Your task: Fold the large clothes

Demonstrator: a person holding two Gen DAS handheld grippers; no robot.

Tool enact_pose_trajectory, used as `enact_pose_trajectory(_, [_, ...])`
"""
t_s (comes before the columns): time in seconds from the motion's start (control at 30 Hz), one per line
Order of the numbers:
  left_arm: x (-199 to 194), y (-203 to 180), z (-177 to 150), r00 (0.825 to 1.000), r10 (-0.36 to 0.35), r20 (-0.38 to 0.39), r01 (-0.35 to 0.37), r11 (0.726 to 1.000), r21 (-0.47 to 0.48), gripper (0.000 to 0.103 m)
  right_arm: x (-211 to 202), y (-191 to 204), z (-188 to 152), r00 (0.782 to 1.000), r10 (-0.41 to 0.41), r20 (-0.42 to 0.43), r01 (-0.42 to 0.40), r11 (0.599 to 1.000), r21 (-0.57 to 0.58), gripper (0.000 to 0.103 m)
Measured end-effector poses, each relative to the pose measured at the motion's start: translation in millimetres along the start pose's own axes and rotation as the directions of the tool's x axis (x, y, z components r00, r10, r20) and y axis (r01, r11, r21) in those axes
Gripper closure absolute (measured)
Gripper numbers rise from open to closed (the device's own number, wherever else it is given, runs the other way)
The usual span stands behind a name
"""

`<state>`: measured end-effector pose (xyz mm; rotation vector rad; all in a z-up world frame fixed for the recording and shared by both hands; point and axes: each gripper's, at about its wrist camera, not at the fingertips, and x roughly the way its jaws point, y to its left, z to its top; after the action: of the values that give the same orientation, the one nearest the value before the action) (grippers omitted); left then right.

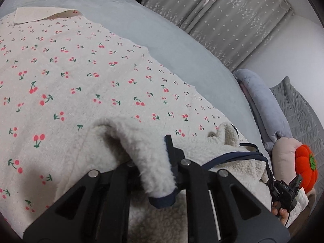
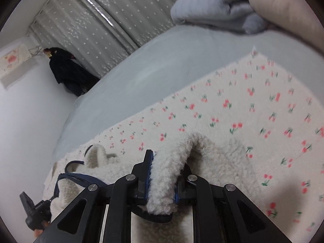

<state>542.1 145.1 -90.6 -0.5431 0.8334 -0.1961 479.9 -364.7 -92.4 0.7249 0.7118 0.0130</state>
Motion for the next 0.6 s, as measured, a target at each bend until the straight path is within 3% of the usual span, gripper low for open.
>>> enact_pose_trajectory(0.17, [-8.3, -3.3, 6.6, 0.999, -0.036, -0.038, 0.036, 0.999, 0.000, 0.082, -12.4, -1.1, 2.5, 0.999, 0.045, -0.018, -0.045, 0.999, 0.021, 0.081])
enact_pose_trajectory(0.23, [-18.7, -14.3, 9.9, 0.996, -0.054, -0.064, 0.058, 0.997, 0.058, 0.058, -23.6, 7.6, 7.1, 0.998, 0.055, -0.030, -0.056, 0.998, -0.014, 0.073])
enact_pose_trajectory(0.27, [-26.7, -19.9, 10.9, 0.997, -0.051, -0.062, 0.057, 0.993, 0.099, 0.031, -31.6, 12.6, 9.2, 0.998, 0.058, -0.029, -0.060, 0.997, -0.043, 0.064])
enact_pose_trajectory(0.3, [-38.7, -25.7, 11.3, 0.999, -0.025, -0.025, 0.028, 0.990, 0.141, 0.016, -40.7, 18.1, 11.2, 0.998, 0.057, -0.020, -0.058, 0.996, -0.074, 0.053])
enact_pose_trajectory(0.33, [-53.5, -30.5, 10.9, 0.999, -0.005, 0.049, -0.004, 0.984, 0.181, 0.014, -48.1, 21.4, 13.0, 0.999, 0.046, -0.001, -0.046, 0.995, -0.094, 0.044])
enact_pose_trajectory(0.37, [-65.0, -33.9, 10.4, 0.994, -0.004, 0.108, -0.019, 0.977, 0.212, 0.012, -57.0, 25.6, 13.6, 0.999, 0.025, 0.044, -0.020, 0.993, -0.114, 0.027])
enact_pose_trajectory(0.4, [-73.5, -38.3, 10.3, 0.989, 0.009, 0.148, -0.045, 0.969, 0.242, 0.009, -67.3, 29.1, 14.3, 0.996, 0.021, 0.091, -0.009, 0.991, -0.135, 0.023])
enact_pose_trajectory(0.53, [-62.6, -65.4, 4.9, 0.984, 0.099, 0.150, -0.151, 0.906, 0.396, 0.009, -66.2, 56.9, 11.3, 0.997, -0.008, 0.076, 0.027, 0.966, -0.256, 0.024])
enact_pose_trajectory(0.6, [-44.8, -80.2, 0.7, 0.976, 0.153, 0.156, -0.210, 0.855, 0.474, 0.009, -46.0, 87.7, -2.5, 0.998, -0.057, 0.033, 0.065, 0.914, -0.400, 0.024])
